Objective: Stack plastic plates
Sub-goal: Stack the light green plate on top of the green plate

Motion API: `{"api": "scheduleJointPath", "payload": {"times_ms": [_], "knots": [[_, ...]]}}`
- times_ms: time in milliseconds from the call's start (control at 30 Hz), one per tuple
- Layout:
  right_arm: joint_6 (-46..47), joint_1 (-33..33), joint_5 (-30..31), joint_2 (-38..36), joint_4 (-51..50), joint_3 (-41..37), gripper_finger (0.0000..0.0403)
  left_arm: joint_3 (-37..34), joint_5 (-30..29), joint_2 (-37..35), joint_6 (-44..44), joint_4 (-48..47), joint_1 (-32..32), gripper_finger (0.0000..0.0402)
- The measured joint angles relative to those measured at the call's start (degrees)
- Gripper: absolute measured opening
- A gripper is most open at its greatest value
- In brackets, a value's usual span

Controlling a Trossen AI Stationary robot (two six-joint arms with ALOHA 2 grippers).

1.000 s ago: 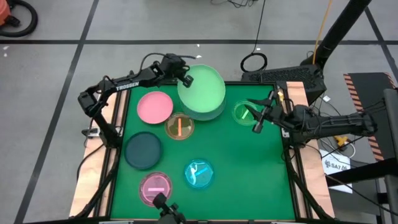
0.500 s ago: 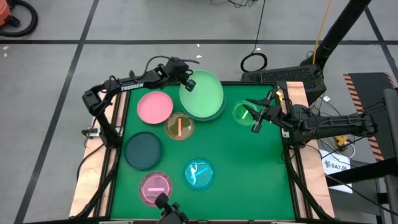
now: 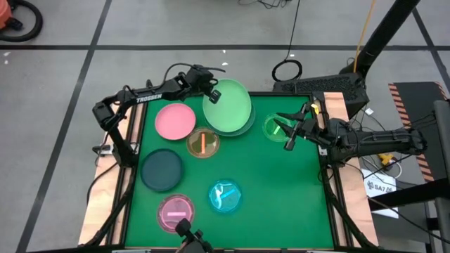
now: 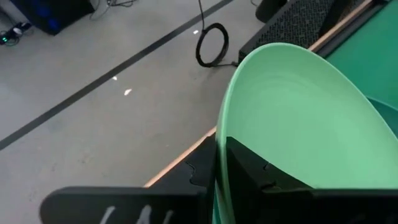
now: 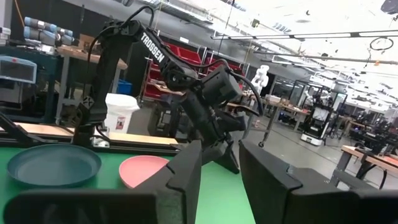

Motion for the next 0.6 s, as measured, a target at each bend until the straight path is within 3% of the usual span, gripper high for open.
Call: {"api": "scheduleJointPath", "payload": {"times_ms": [433,600], "knots": [[-3.28,0.00,0.12,-0.04,-0.17,-0.01,0.0102,0.00,0.59,0.01,1.47,2.43,-1.43,0.0036],[-0.11,0.02,0.04,-0.02,-1.92,-0.02,0.0102,0.00,0.11,0.02,0.59,2.01,-2.24,0.0036]]}}
